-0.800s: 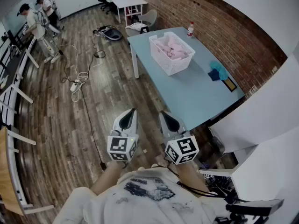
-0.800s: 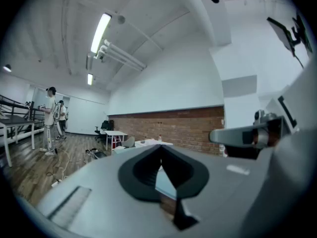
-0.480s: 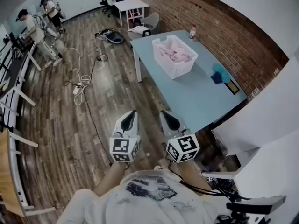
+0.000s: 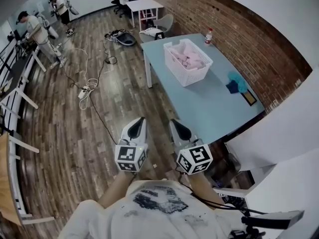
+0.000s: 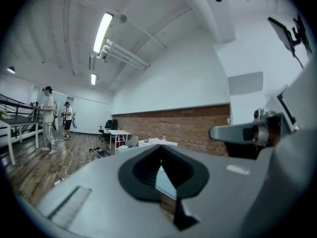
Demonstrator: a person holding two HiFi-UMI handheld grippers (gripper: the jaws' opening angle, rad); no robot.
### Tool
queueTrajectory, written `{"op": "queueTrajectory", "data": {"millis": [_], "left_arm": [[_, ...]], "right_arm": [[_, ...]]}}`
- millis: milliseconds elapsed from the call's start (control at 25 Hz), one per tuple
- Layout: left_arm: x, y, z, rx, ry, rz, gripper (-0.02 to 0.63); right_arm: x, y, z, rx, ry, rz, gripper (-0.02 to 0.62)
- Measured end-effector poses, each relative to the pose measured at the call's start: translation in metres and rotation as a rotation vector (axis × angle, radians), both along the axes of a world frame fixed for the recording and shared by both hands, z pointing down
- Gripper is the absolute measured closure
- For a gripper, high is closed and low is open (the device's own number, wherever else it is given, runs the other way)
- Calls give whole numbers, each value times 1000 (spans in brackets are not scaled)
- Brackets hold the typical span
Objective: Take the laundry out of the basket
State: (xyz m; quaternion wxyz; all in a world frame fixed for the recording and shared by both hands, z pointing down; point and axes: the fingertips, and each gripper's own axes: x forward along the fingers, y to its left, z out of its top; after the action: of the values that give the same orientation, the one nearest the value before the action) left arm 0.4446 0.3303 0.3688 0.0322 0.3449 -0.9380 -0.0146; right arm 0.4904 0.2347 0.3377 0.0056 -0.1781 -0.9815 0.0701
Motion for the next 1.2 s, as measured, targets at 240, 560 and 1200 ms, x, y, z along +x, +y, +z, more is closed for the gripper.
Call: {"op": "queueTrajectory", "data": {"millis": [240,560,1200], "left_arm": [[-14,-14,5,-11,5,-7,617],[-80,-14,18,5,17,14,617],[-349,16,10,-26,4,220,617]], "right_arm": [[-12,-24,10,-20,22,5,597],[-70,-22,26,-16,39,27,597],[-328,10,28,-29,83,248,597]]}}
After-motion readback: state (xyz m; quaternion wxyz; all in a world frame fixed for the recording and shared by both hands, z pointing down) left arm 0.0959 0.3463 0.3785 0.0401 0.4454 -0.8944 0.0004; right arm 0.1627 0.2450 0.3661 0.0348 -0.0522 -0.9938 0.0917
